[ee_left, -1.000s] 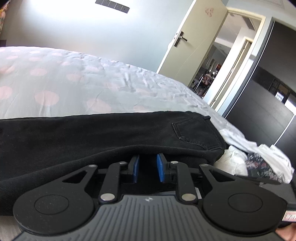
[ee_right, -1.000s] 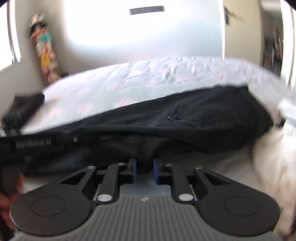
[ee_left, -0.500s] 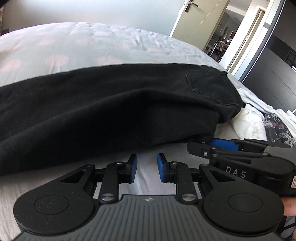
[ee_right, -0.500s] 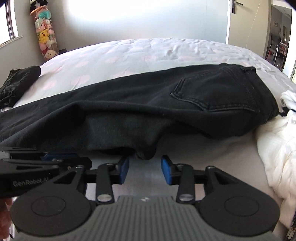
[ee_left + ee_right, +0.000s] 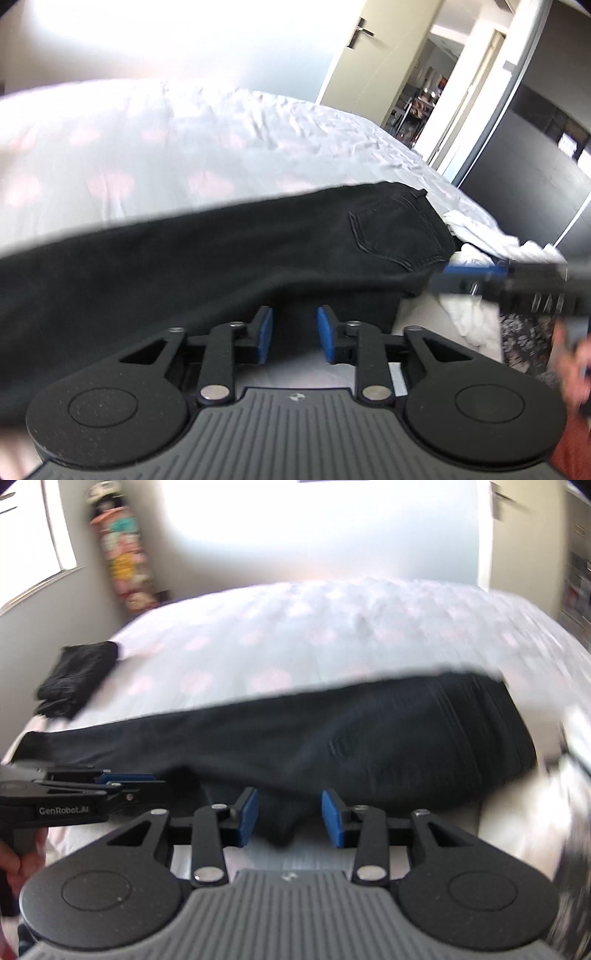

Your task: Fold clothes

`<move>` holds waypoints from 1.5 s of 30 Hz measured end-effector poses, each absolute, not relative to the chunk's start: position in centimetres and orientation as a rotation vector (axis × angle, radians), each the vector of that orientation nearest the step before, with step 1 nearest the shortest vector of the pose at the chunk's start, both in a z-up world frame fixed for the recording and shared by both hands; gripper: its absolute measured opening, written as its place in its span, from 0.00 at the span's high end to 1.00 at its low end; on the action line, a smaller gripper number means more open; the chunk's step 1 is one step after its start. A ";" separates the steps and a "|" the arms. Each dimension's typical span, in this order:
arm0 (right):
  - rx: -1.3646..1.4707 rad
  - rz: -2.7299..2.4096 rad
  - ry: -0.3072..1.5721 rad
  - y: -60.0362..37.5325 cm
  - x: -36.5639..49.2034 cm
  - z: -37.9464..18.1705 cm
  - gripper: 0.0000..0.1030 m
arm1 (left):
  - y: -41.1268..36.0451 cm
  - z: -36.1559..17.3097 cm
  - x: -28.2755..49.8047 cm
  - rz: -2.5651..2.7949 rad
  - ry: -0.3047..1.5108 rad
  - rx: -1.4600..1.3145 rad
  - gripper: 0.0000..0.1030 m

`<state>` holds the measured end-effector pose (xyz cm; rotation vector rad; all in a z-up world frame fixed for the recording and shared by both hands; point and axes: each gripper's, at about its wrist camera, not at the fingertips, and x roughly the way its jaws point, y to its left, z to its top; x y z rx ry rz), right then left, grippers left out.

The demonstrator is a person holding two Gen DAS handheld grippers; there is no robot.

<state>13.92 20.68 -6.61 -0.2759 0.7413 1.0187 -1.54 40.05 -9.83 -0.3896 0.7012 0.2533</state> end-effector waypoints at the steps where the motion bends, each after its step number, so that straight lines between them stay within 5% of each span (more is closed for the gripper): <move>1: -0.315 1.055 0.731 21.6 14.8 -6.0 0.55 | 40.6 -9.3 -1.4 0.262 0.719 -0.342 0.56; 6: -0.594 1.199 0.637 27.0 17.6 -5.4 0.43 | 44.8 -8.9 -1.0 0.301 0.815 -0.092 0.51; 18: -0.962 1.398 0.578 38.8 23.3 -10.3 0.43 | 53.1 -15.2 1.3 0.255 1.009 0.179 0.48; 19: -0.975 1.410 0.588 39.4 23.5 -10.8 0.45 | 53.4 -15.6 1.2 0.244 1.010 0.174 0.48; 24: -1.011 1.433 0.657 40.8 24.4 -13.4 0.62 | 54.1 -16.6 0.9 0.237 0.953 0.127 0.92; 26: -1.010 1.434 0.705 40.9 24.6 -14.2 1.00 | 54.1 -16.8 0.9 0.258 0.933 0.117 0.96; 35: -0.937 1.319 0.622 41.6 25.1 -13.2 1.00 | 53.9 -15.4 1.9 0.435 0.851 0.227 1.00; 38: -0.943 1.396 0.723 42.1 25.4 -13.1 0.86 | 56.6 -15.1 2.9 0.470 0.866 0.110 1.00; 40: -1.001 1.412 0.688 41.8 24.8 -13.1 0.44 | 57.3 -14.7 2.6 0.404 0.850 0.038 1.00; 42: -1.081 1.404 0.580 41.0 24.4 -13.4 0.26 | 57.1 -14.6 2.0 0.338 0.847 0.027 0.96; 45: -1.123 1.358 0.607 40.8 25.9 -14.3 0.28 | 55.7 -15.2 0.8 0.270 0.885 0.120 0.76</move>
